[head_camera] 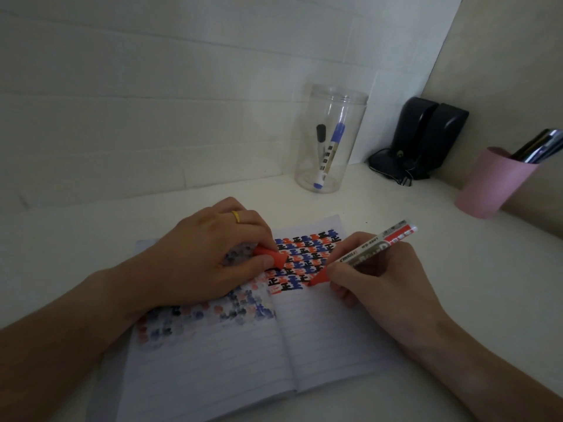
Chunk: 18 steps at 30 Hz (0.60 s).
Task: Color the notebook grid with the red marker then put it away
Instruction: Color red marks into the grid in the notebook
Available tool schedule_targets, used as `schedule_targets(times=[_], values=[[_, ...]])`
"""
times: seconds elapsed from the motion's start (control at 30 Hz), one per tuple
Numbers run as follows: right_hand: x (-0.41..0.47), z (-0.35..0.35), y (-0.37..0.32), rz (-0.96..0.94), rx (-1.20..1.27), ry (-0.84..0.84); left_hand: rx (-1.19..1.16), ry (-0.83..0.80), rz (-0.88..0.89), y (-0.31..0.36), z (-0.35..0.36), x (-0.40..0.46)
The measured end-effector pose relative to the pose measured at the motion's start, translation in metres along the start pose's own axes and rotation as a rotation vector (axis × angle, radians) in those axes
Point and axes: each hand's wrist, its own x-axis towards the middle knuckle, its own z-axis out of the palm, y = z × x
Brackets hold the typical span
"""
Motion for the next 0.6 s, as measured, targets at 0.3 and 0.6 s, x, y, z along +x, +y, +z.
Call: schedule_targets(times=[0.3, 0.6], values=[[0.0, -0.0005, -0.0006, -0.034, 0.039, -0.019, 0.01, -0.004, 0.005, 0.0005, -0.0008, 0.0007], [-0.0016, -0.0004, -0.0036, -0.033, 0.068, -0.025, 0.016, 0.001, 0.006, 0.0006, -0.001, 0.0007]])
